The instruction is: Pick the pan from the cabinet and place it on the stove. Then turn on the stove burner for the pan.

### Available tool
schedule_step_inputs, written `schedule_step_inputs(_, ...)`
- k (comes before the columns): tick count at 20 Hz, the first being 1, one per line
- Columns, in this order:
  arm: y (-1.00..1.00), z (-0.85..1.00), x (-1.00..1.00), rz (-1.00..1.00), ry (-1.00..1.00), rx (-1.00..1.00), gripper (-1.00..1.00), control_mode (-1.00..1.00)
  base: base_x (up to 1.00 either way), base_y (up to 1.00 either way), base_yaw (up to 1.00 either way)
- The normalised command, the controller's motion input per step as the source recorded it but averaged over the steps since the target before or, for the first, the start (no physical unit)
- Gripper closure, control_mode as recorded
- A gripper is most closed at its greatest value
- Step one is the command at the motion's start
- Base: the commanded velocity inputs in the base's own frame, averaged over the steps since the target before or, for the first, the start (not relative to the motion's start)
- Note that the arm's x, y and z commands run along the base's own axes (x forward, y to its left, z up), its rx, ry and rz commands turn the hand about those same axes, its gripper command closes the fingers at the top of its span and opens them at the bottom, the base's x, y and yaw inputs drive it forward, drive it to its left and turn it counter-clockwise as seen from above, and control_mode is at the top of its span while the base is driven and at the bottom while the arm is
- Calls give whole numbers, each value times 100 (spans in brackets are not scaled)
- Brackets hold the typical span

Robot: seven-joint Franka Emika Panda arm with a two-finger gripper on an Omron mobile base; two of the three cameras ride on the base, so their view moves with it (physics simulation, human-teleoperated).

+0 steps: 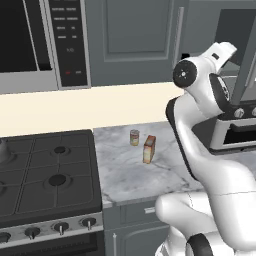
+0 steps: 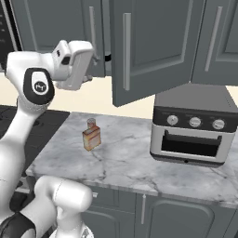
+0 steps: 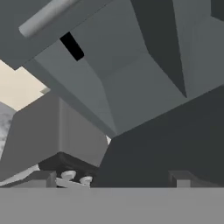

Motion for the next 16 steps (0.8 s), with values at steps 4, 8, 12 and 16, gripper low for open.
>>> schedule_step_inputs(4,-20,-16,46,-9,19,-1,-100,-100,0,0,0)
schedule_step_inputs(8,-37,-12,34,-10,17,0,-100,-100,0,0,0)
schedule_step_inputs(12,-48,-6,16,-7,12,0,-100,-100,0,0,0)
schedule_step_inputs(16,-57,-5,3,-6,7,0,-100,-100,0,0,0)
